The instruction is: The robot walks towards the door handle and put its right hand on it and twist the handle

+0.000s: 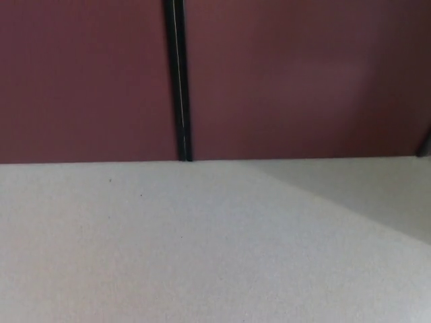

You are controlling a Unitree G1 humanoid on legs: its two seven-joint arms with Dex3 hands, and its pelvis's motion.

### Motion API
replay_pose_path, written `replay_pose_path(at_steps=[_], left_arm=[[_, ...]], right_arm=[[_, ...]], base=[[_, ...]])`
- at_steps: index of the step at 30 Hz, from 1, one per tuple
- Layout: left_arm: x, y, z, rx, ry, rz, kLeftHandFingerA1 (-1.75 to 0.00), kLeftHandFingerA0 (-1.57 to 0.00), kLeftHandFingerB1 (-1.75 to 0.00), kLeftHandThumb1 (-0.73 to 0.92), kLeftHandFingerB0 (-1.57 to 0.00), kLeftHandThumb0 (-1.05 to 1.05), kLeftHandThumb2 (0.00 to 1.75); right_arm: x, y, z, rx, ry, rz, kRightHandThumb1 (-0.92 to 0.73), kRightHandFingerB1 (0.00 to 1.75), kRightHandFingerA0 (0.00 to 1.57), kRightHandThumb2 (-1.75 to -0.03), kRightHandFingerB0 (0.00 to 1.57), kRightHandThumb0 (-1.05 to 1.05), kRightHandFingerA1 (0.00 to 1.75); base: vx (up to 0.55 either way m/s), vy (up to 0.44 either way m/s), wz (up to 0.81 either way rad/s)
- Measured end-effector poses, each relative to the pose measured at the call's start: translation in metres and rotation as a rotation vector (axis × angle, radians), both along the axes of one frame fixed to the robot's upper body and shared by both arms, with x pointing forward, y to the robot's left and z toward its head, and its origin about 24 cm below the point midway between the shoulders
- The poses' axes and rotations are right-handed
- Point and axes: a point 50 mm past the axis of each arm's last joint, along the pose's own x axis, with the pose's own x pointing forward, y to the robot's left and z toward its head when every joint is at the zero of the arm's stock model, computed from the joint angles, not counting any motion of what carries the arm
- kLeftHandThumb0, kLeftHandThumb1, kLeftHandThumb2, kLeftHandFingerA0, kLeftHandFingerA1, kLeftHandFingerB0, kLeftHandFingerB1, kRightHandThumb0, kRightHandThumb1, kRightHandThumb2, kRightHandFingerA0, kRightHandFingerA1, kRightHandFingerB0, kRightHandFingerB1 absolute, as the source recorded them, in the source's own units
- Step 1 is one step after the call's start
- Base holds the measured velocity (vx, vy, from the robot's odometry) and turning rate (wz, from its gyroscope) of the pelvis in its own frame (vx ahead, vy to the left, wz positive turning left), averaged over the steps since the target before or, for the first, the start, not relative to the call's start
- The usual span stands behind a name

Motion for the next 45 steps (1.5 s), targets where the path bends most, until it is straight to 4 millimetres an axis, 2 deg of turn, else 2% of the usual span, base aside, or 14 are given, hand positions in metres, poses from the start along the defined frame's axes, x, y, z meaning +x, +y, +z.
replay_pose_path(at_steps=[2, 8, 9, 16, 25, 37, 45], left_arm=[[-0.004, 0.001, -0.001, -0.003, 0.007, -0.001, -0.44, -0.61, -0.38, 0.6, -0.43, -0.23, 0.58], [-0.012, 0.004, -0.001, -0.003, 0.019, -0.005, -0.45, -0.63, -0.38, 0.6, -0.42, -0.22, 0.58], [-0.013, 0.004, -0.001, -0.003, 0.021, -0.005, -0.46, -0.64, -0.38, 0.6, -0.42, -0.22, 0.58], [-0.027, 0.008, -0.002, -0.001, 0.052, -0.009, -0.46, -0.63, -0.38, 0.6, -0.41, -0.23, 0.58], [-0.035, 0.008, -0.003, 0.0, 0.064, -0.016, -0.47, -0.65, -0.38, 0.6, -0.41, -0.24, 0.58], [-0.034, 0.007, -0.003, 0.002, 0.07, -0.037, -0.47, -0.66, -0.38, 0.6, -0.43, -0.23, 0.58], [-0.038, 0.008, -0.004, 0.007, 0.088, -0.053, -0.46, -0.65, -0.39, 0.6, -0.44, -0.24, 0.58]], right_arm=[[-0.004, 0.0, 0.0, -0.001, 0.002, -0.001, -0.58, 0.39, 0.79, -0.57, 0.54, -0.16, 0.48], [-0.02, 0.001, -0.002, 0.001, 0.022, -0.001, -0.58, 0.39, 0.78, -0.57, 0.54, -0.17, 0.48], [-0.022, 0.001, -0.002, 0.002, 0.025, 0.001, -0.52, 0.44, 0.74, -0.63, 0.52, -0.24, 0.52], [-0.039, 0.006, -0.004, 0.009, 0.056, -0.004, -0.52, 0.43, 0.75, -0.63, 0.52, -0.25, 0.52], [-0.043, 0.009, -0.006, 0.005, 0.075, 0.011, -0.51, 0.44, 0.74, -0.63, 0.52, -0.26, 0.52], [-0.042, 0.008, -0.006, 0.001, 0.082, 0.014, -0.52, 0.45, 0.71, -0.64, 0.54, -0.26, 0.51], [-0.044, 0.008, -0.006, 0.004, 0.098, 0.02, -0.51, 0.45, 0.72, -0.64, 0.54, -0.28, 0.52]], base=[[0.0, 0.0, 0.0], [0.0, 0.0, 0.0], [0.0, 0.0, 0.0], [0.0, 0.0, 0.0], [0.0, 0.0, 0.0], [0.02, -0.006, 0.03], [0.11, 0.158, 0.0]])
